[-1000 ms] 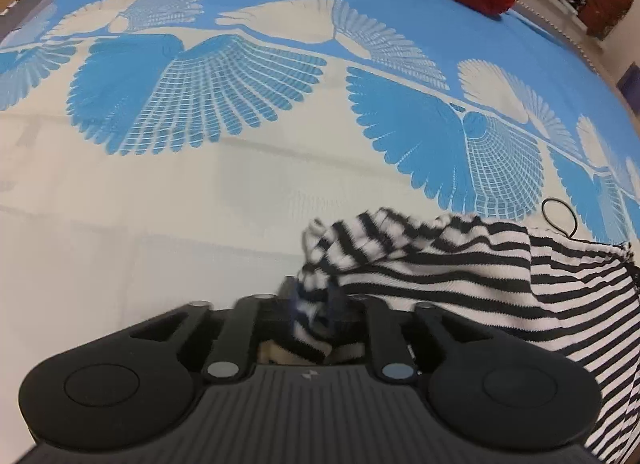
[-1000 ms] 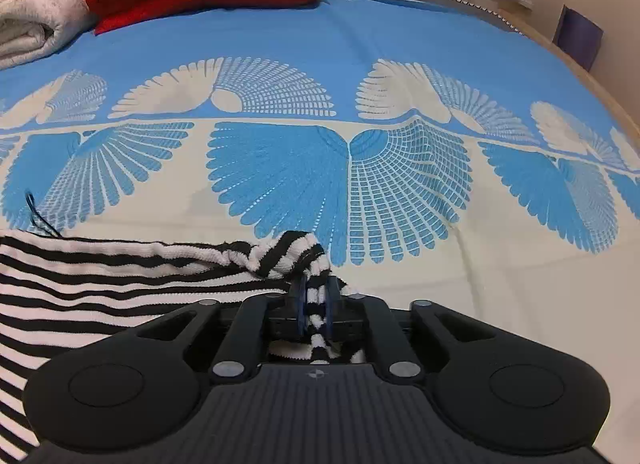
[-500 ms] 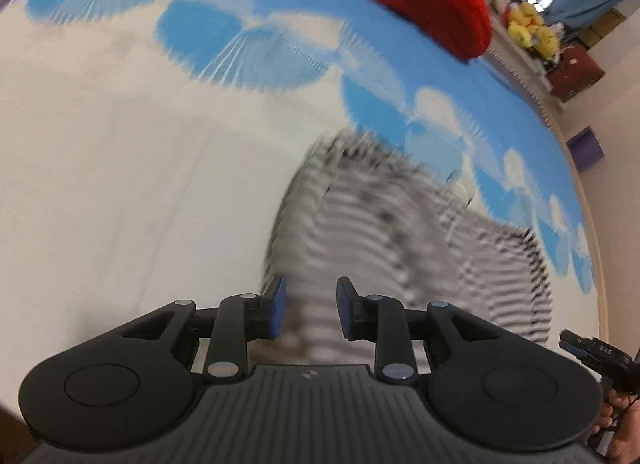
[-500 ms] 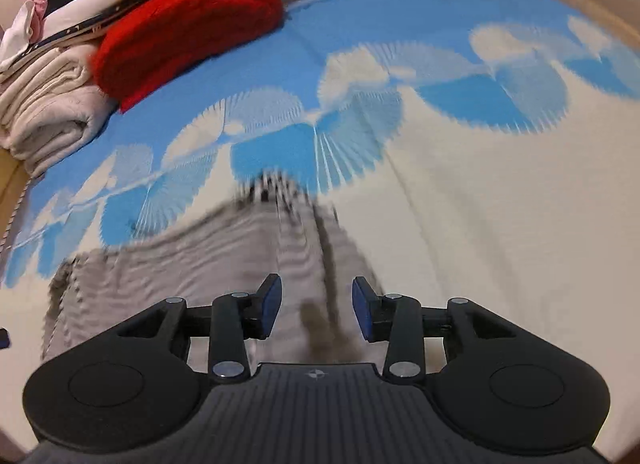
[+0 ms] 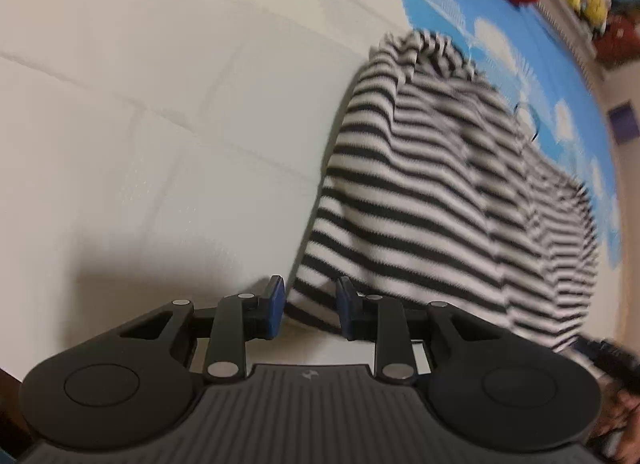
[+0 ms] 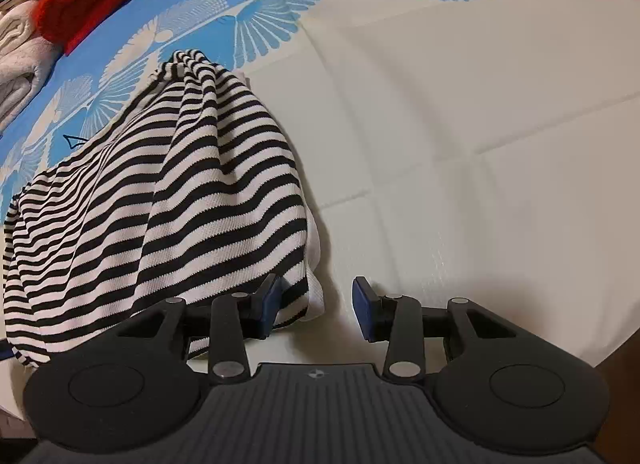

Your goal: Fold small clothes

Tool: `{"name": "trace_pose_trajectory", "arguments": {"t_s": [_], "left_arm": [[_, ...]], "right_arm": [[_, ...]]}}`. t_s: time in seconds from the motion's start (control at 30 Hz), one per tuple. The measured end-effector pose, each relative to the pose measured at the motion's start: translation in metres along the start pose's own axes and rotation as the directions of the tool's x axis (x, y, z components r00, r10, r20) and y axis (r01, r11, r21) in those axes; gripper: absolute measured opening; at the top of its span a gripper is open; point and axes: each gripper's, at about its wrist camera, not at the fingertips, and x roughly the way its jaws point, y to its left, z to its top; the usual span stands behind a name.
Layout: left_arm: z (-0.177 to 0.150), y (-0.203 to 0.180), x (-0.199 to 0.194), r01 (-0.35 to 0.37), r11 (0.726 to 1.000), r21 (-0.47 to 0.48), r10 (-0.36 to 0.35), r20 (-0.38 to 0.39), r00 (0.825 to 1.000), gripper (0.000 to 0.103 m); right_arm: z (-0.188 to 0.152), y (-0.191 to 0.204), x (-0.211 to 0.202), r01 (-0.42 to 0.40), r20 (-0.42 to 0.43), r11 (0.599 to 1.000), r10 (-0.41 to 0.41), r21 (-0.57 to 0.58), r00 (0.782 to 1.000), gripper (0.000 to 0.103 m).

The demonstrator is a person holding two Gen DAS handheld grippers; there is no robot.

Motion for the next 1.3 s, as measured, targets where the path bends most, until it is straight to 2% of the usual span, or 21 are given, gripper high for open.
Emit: {"name": "trace_pose_trajectory", "arguments": {"t_s": [0.1,0.17,0.2,0.23,0.27,0.3,0.37,0.43,0.47,0.53,0.63,0.7,0.77,0.8,0.9,0.93,1.0,1.07,1.17,1.23,1.3], "left_arm": [[-0.004,-0.006,0.003,-0.024,0.999,0.04,0.024,-0.008,1.0,0.029],[-0.006,-0.006,0.002,-0.018,0.998,0.064,0.019,-0.009,1.0,0.023],[-0.007,-0.008,0.001,-0.02,0.997,0.08,0.02,-0.005,1.0,0.02],[-0.008,-0.009,0.0,-0.023,0.995,0.092,0.023,0.0,1.0,0.005],[-0.009,-0.009,-0.003,-0.027,0.994,0.102,0.026,0.014,1.0,0.0],[-0.009,-0.007,-0.009,-0.03,0.994,0.102,0.026,0.045,0.999,0.0],[-0.007,0.002,-0.027,-0.007,0.998,0.058,-0.002,0.147,0.989,0.0],[-0.006,0.014,-0.043,0.025,1.0,0.003,-0.025,0.22,0.975,0.0],[-0.007,0.017,-0.045,0.003,1.0,-0.004,-0.001,0.219,0.976,0.0],[-0.011,0.016,-0.035,-0.055,0.998,0.021,0.051,0.153,0.987,0.0],[-0.016,0.004,-0.012,-0.154,0.98,0.125,0.148,0.056,0.987,0.0],[-0.016,-0.001,-0.009,-0.201,0.97,0.14,0.196,0.049,0.979,0.0],[-0.012,-0.003,-0.017,-0.271,0.955,0.119,0.259,0.102,0.96,0.001],[-0.01,-0.006,-0.026,-0.241,0.964,0.108,0.224,0.15,0.963,0.001],[-0.009,-0.022,-0.046,-0.013,0.99,0.137,-0.019,0.225,0.974,0.002],[-0.01,-0.027,-0.046,0.039,0.986,0.162,-0.074,0.211,0.975,0.006],[-0.012,-0.041,-0.036,0.108,0.971,0.212,-0.14,0.14,0.98,0.009],[-0.017,-0.057,-0.021,0.106,0.958,0.267,-0.128,0.065,0.99,0.009],[-0.022,-0.07,0.001,0.011,0.955,0.298,-0.009,-0.006,1.0,0.009],[-0.016,-0.068,0.005,-0.041,0.965,0.259,0.043,-0.002,0.999,0.009],[-0.01,-0.062,0.0,-0.094,0.976,0.198,0.087,0.043,0.995,0.009]], "right_arm": [[-0.002,0.003,0.002,-0.016,-0.003,1.0,0.016,0.002,1.0,0.041],[-0.003,0.008,0.003,-0.013,-0.004,1.0,0.013,-0.018,1.0,0.04],[-0.003,0.008,0.005,-0.01,-0.008,1.0,0.01,-0.026,1.0,0.035],[-0.004,0.009,0.005,-0.007,-0.011,1.0,0.007,-0.028,1.0,0.03],[-0.004,0.008,0.006,-0.006,-0.015,1.0,0.006,-0.024,1.0,0.017],[-0.003,0.007,0.006,-0.008,-0.013,1.0,0.008,-0.018,1.0,0.009],[0.0,0.002,0.001,-0.04,0.013,0.999,0.04,0.013,0.999,0.006],[0.005,-0.007,-0.017,-0.114,0.098,0.99,0.106,0.079,0.989,0.005],[0.007,-0.014,-0.027,-0.16,0.146,0.981,0.144,0.11,0.979,0.004],[0.008,-0.023,-0.035,-0.195,0.172,0.971,0.171,0.136,0.97,0.004],[0.003,-0.026,-0.018,-0.084,0.05,0.99,0.079,0.114,0.996,0.003],[-0.002,-0.024,-0.002,-0.009,-0.04,0.996,0.013,0.089,0.999,0.003],[-0.002,-0.016,0.002,0.028,-0.048,0.999,-0.026,0.041,0.998,0.003],[-0.001,-0.012,0.001,0.04,-0.041,0.999,-0.039,0.024,0.998,0.004],[0.002,0.002,-0.005,0.095,0.019,0.995,-0.094,-0.022,0.995,0.006],[0.002,0.008,-0.013,0.112,0.077,0.993,-0.108,-0.045,0.991,0.007],[0.005,0.021,-0.027,0.084,0.191,0.991,-0.064,-0.101,0.98,0.009],[0.007,0.033,-0.032,0.004,0.232,0.99,0.03,-0.144,0.972,0.013],[0.01,0.049,-0.019,-0.112,0.159,0.973,0.146,-0.201,0.976,0.022],[0.01,0.058,0.004,-0.054,0.062,0.97,0.071,-0.236,0.996,0.028],[0.006,0.061,0.032,0.098,-0.034,0.959,-0.111,-0.266,0.993,0.028]]}}
